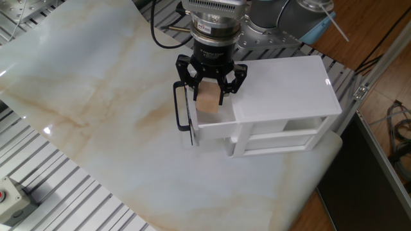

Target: Put things in the drawer

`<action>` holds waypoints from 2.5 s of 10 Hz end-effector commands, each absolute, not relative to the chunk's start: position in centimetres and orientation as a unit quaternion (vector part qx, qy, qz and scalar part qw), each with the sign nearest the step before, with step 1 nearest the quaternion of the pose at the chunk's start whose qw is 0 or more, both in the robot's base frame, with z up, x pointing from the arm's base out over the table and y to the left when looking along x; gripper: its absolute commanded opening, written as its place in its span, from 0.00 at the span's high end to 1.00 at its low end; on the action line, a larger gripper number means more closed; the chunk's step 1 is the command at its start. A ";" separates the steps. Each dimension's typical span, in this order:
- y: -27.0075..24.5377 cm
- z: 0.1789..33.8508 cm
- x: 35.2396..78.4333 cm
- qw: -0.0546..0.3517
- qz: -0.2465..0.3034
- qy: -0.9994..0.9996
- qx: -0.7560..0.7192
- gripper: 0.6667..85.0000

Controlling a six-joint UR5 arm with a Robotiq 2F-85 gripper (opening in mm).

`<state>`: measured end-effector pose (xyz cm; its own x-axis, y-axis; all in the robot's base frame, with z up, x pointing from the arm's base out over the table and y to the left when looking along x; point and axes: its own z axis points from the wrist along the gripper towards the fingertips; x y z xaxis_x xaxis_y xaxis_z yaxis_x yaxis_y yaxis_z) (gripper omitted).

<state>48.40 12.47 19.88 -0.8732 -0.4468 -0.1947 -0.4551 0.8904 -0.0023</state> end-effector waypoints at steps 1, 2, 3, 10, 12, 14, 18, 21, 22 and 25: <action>12.8 19.7 47.7 0.087 0.024 0.970 -0.225 1.00; 12.4 19.7 47.4 0.078 0.018 0.971 -0.226 1.00; 12.1 19.6 47.3 0.076 0.012 0.970 -0.231 0.94; 12.4 19.6 46.3 0.059 0.022 0.968 -0.244 0.55; 12.5 19.6 46.0 0.054 0.024 0.967 -0.248 0.51; 12.6 19.6 46.0 0.053 0.025 0.967 -0.249 0.48; 12.7 19.6 46.0 0.055 0.025 0.966 -0.253 0.45; 12.7 19.6 46.0 0.054 0.025 0.964 -0.258 0.41; 12.5 19.6 46.0 0.053 0.023 0.964 -0.261 0.40; 12.5 19.6 45.8 0.049 0.023 0.962 -0.268 0.35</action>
<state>45.91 12.26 19.46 -0.8560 -0.5060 -0.1057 -0.5095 0.8604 0.0073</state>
